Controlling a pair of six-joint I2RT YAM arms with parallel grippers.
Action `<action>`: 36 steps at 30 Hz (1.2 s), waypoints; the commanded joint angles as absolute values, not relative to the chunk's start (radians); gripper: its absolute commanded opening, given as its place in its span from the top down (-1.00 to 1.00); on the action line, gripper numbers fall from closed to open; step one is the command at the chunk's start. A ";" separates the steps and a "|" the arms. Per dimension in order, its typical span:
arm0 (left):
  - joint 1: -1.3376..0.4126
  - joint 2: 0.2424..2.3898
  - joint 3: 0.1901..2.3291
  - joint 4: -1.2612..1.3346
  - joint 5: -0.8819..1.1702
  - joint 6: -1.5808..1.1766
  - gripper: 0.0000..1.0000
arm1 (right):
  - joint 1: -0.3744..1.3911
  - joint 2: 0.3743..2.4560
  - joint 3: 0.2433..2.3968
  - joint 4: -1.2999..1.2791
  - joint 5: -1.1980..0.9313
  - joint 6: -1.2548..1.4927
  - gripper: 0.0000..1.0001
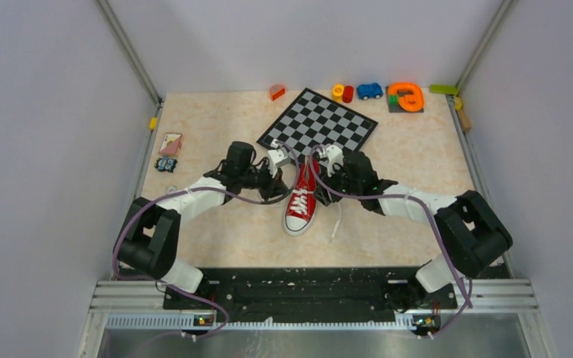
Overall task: Tie the shoes
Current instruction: Tie the shoelace on the shoe, then wrap the shoelace around the shoelace.
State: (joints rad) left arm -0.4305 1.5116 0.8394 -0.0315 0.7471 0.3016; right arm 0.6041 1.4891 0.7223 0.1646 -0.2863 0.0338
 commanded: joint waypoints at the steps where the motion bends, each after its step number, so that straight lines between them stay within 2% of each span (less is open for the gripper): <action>1: -0.426 1.495 0.825 0.048 0.737 0.256 1.00 | 0.611 1.540 0.800 0.143 -0.241 -0.034 -0.10; 7: -0.428 1.496 0.816 0.069 0.690 0.257 1.00 | 0.611 1.578 0.801 0.116 -0.232 -0.071 -0.16; 10: -0.427 1.502 0.809 0.089 0.669 0.242 1.00 | 0.610 1.611 0.818 0.124 -0.320 -0.080 -0.07; 13: -0.427 1.515 0.819 0.083 0.655 0.229 1.00 | 0.611 1.644 0.849 0.096 -0.406 -0.090 0.32; 16: -0.427 1.529 0.826 0.089 0.654 0.216 1.00 | 0.608 1.617 0.829 0.121 -0.420 -0.065 0.99; 20: -0.427 1.532 0.824 0.097 0.645 0.200 1.00 | 0.585 1.532 0.758 0.171 -0.366 -0.017 1.00; 26: -0.409 1.520 0.815 0.089 0.530 0.142 1.00 | 0.445 1.442 0.680 0.256 -0.383 0.131 1.00; 36: -0.293 1.532 0.780 0.140 0.577 0.002 1.00 | 0.436 1.516 0.777 0.123 -0.301 0.163 1.00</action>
